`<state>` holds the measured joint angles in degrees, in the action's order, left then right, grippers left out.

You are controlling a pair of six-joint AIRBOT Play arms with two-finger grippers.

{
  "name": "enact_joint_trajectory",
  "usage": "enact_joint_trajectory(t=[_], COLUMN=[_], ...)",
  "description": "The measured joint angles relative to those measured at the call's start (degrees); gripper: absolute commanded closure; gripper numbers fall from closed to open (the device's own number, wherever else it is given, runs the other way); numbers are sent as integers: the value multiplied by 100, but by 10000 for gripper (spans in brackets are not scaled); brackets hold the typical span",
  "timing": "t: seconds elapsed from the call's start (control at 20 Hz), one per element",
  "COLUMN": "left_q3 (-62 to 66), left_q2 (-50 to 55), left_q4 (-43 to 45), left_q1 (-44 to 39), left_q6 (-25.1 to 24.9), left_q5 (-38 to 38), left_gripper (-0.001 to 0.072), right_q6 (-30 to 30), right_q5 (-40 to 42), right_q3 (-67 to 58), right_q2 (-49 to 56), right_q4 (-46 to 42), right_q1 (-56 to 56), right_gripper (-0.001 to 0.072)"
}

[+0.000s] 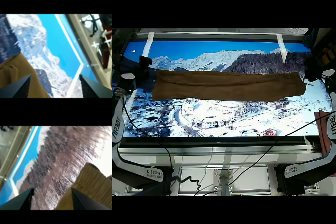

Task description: Fold the clothes and pants, and hang the long-sleeved shirts on hangers.

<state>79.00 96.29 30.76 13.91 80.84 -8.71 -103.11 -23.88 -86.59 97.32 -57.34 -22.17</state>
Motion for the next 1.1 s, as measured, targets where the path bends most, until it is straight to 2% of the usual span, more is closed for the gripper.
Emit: enact_joint_trajectory(t=[0.15, 0.25, 0.45, 0.6, 0.7, 0.75, 0.8, 1.0, 1.1], left_q3=[142, 181, 79, -599, -1344, -1738, -2107, -2981, -3145], left_q2=[-306, -575, -1014, -1458, -1858, -2044, -2179, -2225, -2044], left_q4=[614, 1010, 1814, 2243, 2347, 2306, 2190, 1720, 1473], left_q1=[92, 254, 732, 973, 1038, 1054, 1067, 1034, 953], left_q6=[-13, -22, 173, 326, 389, 415, 420, 435, 448], left_q5=[-472, -1097, -2830, -3604, -3609, -3488, -3414, -3058, -2643], left_gripper=[21, 127, 126, 126, 120, 31, -13, -7, -3], right_q6=[892, 1198, 1473, 1550, 1574, 1582, 1589, 1602, 1606], right_q5=[-393, -702, -1224, -1639, -1864, -1976, -2031, -2153, -2179], right_q3=[-341, -509, -649, -680, -697, -695, -697, -697, -697], right_q2=[-155, -317, -662, -787, -828, -837, -844, -863, -863], right_q4=[-125, -306, -616, -739, -817, -863, -890, -949, -973], right_q1=[2, -28, -177, -334, -431, -468, -496, -546, -562], right_gripper=[187, 187, 187, 188, 187, 187, 187, 187, 187])
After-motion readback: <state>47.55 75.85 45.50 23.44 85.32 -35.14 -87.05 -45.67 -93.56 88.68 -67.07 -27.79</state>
